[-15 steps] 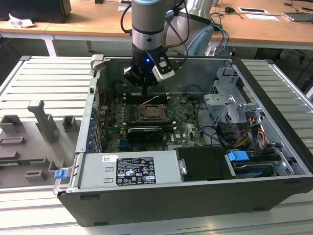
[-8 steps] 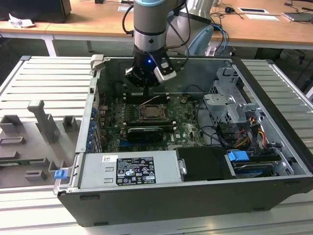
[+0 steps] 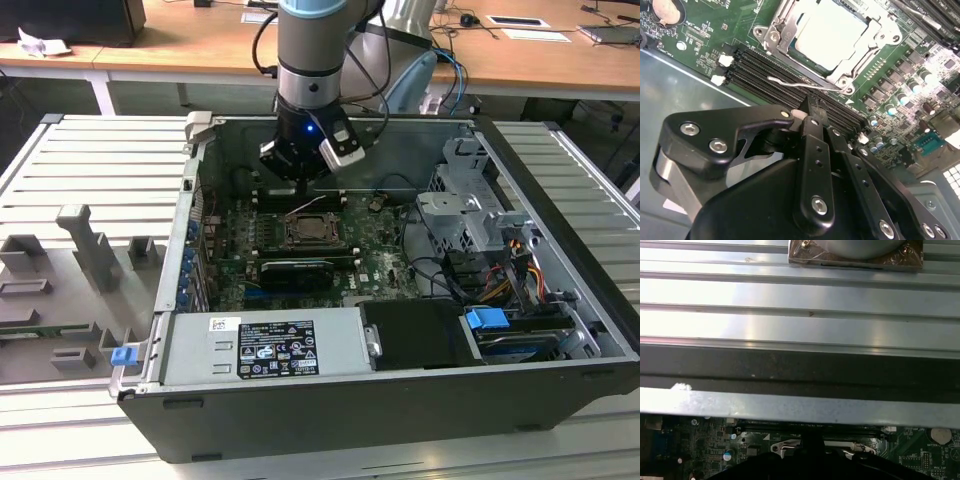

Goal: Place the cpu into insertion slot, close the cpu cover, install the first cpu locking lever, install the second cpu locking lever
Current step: 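Install the first cpu locking lever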

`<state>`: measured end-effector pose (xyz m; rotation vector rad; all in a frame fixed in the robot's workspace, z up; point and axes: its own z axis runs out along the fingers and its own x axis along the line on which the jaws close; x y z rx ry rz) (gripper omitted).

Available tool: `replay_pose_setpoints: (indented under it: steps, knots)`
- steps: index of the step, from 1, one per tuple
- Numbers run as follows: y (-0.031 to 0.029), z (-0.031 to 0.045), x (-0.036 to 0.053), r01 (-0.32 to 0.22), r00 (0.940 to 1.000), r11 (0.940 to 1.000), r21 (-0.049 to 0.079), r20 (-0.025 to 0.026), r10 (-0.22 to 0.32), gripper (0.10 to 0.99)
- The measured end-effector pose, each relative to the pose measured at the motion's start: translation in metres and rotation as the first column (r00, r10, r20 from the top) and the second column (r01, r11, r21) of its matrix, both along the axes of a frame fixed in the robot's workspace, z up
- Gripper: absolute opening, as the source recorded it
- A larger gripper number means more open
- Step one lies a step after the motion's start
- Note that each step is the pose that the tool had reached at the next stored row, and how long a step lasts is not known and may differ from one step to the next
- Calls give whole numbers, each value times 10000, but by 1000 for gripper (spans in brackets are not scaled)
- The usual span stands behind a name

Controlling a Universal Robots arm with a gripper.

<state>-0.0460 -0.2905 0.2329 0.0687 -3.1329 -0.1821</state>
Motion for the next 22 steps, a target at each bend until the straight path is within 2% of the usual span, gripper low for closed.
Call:
replay_pose_setpoints:
  steps: [13,18,22]
  knots:
    - [0,-43,157,0,10000,10000,2,0,0,106]
    - [0,-88,239,1,10000,10000,0,-1,-1,106]
    - [0,-161,275,-1,10000,10000,1,0,1,106]
